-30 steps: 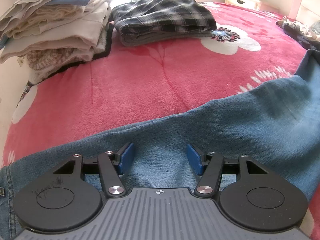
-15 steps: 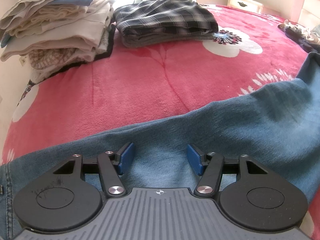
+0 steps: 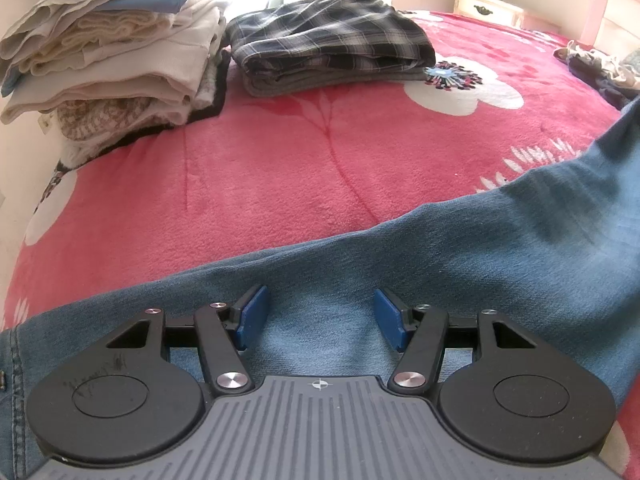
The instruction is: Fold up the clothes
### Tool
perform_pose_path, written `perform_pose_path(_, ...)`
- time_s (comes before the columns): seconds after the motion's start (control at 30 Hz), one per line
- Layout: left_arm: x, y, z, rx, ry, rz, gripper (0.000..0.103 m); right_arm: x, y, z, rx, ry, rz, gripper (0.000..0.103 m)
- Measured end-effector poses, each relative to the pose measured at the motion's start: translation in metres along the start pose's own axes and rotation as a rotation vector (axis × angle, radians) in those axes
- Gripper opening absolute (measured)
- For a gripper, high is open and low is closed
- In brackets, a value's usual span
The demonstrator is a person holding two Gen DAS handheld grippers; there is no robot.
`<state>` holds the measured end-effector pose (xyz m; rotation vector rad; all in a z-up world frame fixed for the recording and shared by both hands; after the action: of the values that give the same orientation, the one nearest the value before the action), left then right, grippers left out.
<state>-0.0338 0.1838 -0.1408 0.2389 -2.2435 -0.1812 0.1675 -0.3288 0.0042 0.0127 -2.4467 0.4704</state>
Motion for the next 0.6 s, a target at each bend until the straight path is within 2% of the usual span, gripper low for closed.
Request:
perform_pose_path(0.03,0.0,0.0,0.0,0.0,0.0,0.0,0.059,0.005,-0.003,-0.001,-0.036,-0.028,-0.004,0.046)
perform_pose_path(0.1,0.0,0.0,0.0,-0.001,0.001,0.0,0.059,0.019,-0.006,-0.002,-0.097,-0.089,-0.031,0.049)
perform_pose_path(0.17,-0.001,0.0,0.0,-0.002,-0.001,0.0,0.06,0.034,0.003,0.0,-0.129,-0.132,-0.148,0.049)
perform_pose_path(0.23,-0.001,0.0,0.0,-0.002,0.0,0.0,0.059,0.043,0.02,0.008,-0.156,-0.125,-0.293,0.049)
perform_pose_path(0.3,-0.001,0.0,0.0,-0.004,0.001,0.001,0.06,0.044,0.038,0.024,-0.204,-0.05,-0.44,0.049)
perform_pose_path(0.37,-0.001,0.0,0.0,0.0,0.002,0.002,0.06,0.039,0.049,0.046,-0.294,0.04,-0.53,0.048)
perform_pose_path(0.43,-0.002,0.0,0.0,0.004,0.0,0.0,0.06,0.027,0.052,0.073,-0.427,0.136,-0.576,0.047)
perform_pose_path(0.5,-0.002,0.0,0.0,0.006,-0.002,-0.003,0.06,0.011,0.05,0.103,-0.619,0.233,-0.615,0.047)
perform_pose_path(0.6,-0.002,0.0,0.0,0.004,-0.001,-0.002,0.06,-0.001,0.05,0.135,-0.846,0.301,-0.676,0.044)
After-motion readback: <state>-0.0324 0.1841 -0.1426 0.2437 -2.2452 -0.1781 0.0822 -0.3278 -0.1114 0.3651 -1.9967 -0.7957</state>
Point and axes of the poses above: each gripper's, at about its wrist camera, not at the fingertips, and x roughly against the way its jaws point, y to its left, z to its underside, the point moved 8 cm from there along -x, roughly the way its jaws point, and after that the axes turned 12 degrees about -z, right-handed, at the moved point
